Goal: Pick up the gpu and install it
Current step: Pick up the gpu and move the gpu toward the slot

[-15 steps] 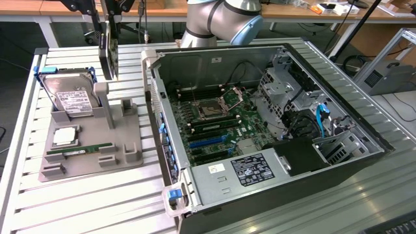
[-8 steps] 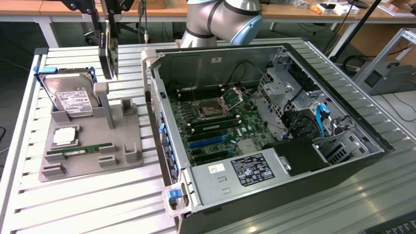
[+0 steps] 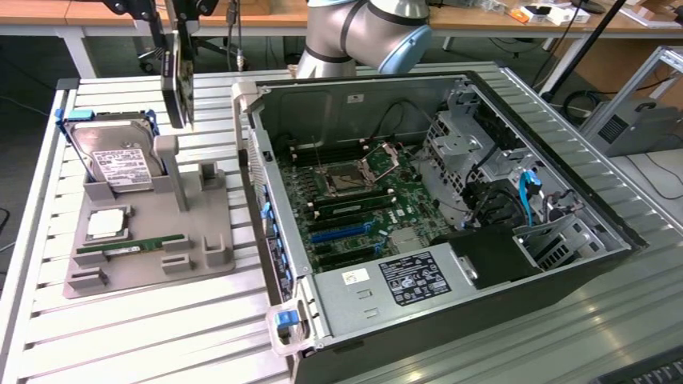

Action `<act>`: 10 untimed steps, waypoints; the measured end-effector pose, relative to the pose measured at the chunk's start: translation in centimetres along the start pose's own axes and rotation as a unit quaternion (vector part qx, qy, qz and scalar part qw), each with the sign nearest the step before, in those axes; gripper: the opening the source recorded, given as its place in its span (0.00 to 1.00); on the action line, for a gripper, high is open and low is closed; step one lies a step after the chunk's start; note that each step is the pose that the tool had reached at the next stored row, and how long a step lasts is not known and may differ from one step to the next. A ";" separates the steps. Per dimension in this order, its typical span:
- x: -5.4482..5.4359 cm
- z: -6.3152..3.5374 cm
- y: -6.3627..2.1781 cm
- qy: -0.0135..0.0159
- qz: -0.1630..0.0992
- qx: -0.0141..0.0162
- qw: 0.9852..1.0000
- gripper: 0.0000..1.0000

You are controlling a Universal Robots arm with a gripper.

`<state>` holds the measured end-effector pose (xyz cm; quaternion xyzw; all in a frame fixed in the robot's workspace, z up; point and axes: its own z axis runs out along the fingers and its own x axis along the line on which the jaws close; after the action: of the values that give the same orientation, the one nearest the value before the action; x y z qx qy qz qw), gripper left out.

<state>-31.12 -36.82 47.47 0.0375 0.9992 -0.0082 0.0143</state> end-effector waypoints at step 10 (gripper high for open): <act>-0.3 0.01 -0.22 0.000 0.000 0.000 1.000 0.27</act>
<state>-30.83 -37.06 47.47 0.0375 0.9992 -0.0082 0.0142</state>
